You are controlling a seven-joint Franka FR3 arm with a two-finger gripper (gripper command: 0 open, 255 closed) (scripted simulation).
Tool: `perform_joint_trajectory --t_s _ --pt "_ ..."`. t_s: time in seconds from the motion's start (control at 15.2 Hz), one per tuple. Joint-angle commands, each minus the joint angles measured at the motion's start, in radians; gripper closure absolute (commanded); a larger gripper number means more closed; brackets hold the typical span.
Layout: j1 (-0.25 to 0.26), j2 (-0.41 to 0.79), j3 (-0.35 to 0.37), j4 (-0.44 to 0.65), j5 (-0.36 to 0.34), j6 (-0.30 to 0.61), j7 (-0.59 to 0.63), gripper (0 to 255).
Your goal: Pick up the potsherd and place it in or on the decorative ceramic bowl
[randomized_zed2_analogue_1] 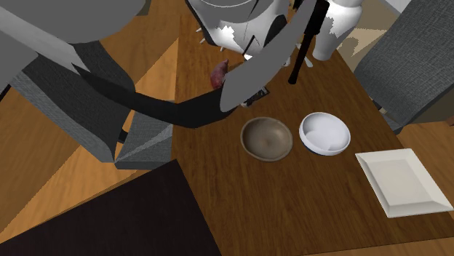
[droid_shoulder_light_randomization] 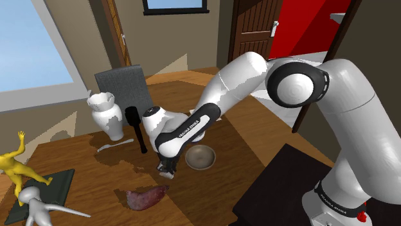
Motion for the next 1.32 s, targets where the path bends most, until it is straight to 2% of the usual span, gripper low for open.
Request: perform_joint_trajectory --t_s 0.0,0.53,0.59,0.79,1.25 --pt "-0.003 -0.015 0.004 -0.001 0.004 -0.015 -0.002 255" --pt "-0.011 -0.074 0.017 -0.010 0.019 -0.062 -0.007 255" --pt "-0.011 -0.074 0.017 -0.010 0.019 -0.062 -0.007 0" --pt "0.043 0.006 -0.022 0.062 -0.010 -0.152 0.067 0" --pt "0.045 0.048 -0.033 0.032 -0.024 -0.080 0.076 0"
